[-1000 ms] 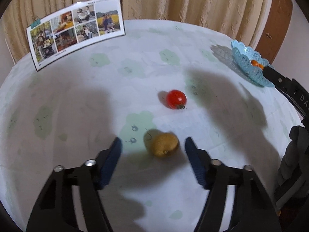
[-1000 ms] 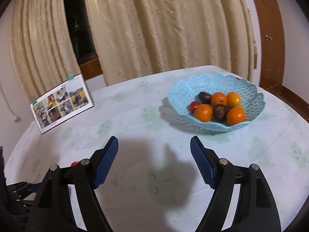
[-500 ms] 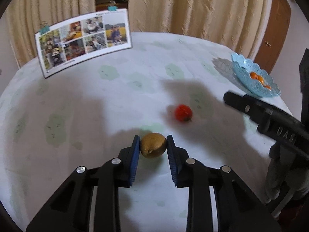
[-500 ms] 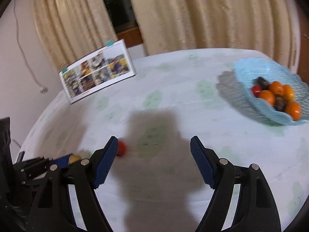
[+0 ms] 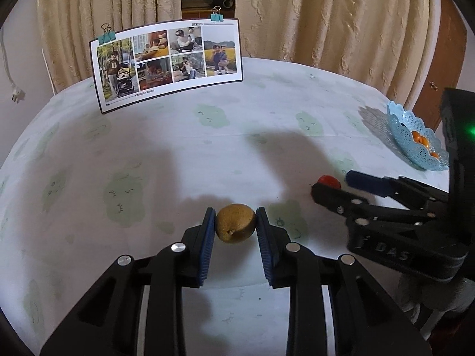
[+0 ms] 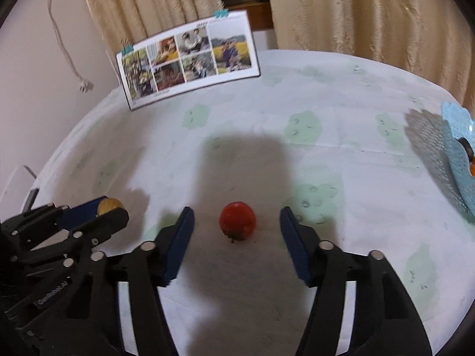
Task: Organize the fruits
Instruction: 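Grasp the brown kiwi with the left tool while the right tool grasps the red tomato, then carry the kiwi and tomato to the blue basket and open both tools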
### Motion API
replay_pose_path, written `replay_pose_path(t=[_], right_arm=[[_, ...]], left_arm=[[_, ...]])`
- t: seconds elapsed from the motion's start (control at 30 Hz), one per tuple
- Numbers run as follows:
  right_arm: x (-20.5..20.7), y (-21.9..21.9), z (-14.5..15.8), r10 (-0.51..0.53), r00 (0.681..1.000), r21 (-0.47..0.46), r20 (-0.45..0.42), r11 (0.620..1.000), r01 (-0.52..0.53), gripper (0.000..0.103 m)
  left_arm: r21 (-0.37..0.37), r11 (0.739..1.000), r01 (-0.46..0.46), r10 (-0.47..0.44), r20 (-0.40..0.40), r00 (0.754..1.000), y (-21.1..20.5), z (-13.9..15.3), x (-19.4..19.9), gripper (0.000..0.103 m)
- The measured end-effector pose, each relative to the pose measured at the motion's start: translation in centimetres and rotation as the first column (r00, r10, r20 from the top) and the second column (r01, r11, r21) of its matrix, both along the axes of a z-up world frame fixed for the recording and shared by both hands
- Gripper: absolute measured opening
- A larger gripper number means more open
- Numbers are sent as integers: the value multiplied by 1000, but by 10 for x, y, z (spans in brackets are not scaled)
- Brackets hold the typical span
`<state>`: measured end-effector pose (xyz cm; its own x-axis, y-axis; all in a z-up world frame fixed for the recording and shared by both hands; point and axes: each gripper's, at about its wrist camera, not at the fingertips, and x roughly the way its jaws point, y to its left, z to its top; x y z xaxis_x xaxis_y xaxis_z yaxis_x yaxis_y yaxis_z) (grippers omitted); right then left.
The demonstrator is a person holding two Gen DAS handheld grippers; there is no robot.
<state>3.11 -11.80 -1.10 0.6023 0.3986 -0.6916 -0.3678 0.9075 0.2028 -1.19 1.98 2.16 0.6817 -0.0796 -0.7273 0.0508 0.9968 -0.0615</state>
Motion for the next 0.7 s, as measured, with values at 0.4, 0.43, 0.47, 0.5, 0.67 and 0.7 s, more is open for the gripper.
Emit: replay_pose_path(t=[0.4, 0.43, 0.47, 0.5, 0.67, 0.7], right_arm=[[0, 0, 4, 2, 1000, 3, -5, 1000, -2, 27], [-1, -2, 6, -3, 1000, 9, 1, 1000, 3, 27], [-3, -5, 9, -11, 1000, 16, 8, 1000, 11, 27], [-4, -11, 12, -26, 1000, 26, 17, 999, 26, 27], [-9, -44, 27, -110, 993, 80, 49, 991, 106, 27], [-10, -54, 31, -135, 989, 91, 57, 987, 130, 27]], left_arm=[[-12, 1000, 8, -9, -5, 1000, 1, -3, 2, 28], [-11, 1000, 9, -9, -5, 1000, 1, -3, 2, 28], [-10, 1000, 9, -9, -5, 1000, 0, -3, 2, 28], [-9, 1000, 9, -9, -5, 1000, 0, -3, 1, 28], [0, 1000, 19, -19, -3, 1000, -4, -1, 1, 28], [2, 1000, 22, -22, -2, 1000, -5, 0, 1, 28]])
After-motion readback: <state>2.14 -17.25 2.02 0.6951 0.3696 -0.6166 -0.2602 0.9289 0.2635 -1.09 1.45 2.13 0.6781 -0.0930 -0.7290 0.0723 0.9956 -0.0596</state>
